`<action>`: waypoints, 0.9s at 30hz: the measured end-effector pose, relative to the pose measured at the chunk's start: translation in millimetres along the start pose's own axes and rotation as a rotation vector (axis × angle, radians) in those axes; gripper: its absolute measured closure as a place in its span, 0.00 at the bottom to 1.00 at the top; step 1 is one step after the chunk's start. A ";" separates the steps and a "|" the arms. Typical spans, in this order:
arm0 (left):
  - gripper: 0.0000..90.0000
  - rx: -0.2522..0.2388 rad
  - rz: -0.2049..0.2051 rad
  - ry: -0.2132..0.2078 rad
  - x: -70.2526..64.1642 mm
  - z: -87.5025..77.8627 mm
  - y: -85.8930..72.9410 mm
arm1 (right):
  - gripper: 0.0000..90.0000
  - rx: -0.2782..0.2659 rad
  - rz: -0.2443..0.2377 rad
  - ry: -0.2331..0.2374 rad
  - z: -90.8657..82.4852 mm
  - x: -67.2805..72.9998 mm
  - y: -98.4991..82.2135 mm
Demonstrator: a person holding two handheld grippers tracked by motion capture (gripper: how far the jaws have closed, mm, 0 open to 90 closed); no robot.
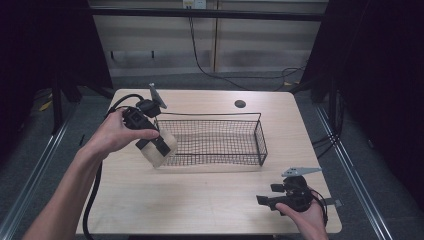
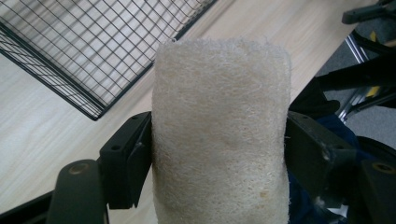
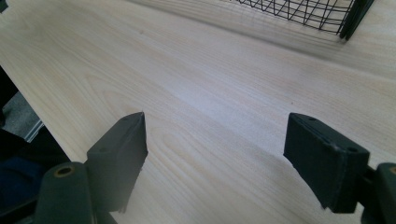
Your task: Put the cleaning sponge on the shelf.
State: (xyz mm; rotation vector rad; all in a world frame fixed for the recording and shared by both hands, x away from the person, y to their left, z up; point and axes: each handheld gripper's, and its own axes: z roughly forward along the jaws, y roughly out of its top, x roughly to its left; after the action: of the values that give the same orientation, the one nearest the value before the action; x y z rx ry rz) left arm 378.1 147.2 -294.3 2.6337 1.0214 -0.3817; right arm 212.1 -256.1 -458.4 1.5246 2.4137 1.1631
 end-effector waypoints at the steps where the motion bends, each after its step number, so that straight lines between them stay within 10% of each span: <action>1: 0.31 0.002 -0.002 0.001 -0.1 -0.6 1.4 | 0.23 0.001 0.001 0.001 0.2 0.1 0.1; 12: 0.31 -0.032 -0.079 0.012 8.0 -7.6 21.1 | 0.23 0.001 0.001 0.005 0.0 0.3 -0.1; 27: 0.31 -0.072 -0.295 0.049 26.5 10.1 39.0 | 0.23 0.004 0.001 0.009 -0.7 -0.6 -0.6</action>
State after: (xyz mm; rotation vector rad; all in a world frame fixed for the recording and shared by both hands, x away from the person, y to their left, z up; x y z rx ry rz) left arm 422.3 132.2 -306.1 2.4428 1.4173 -0.3367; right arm 211.6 -257.1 -458.4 1.5254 2.4227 1.1683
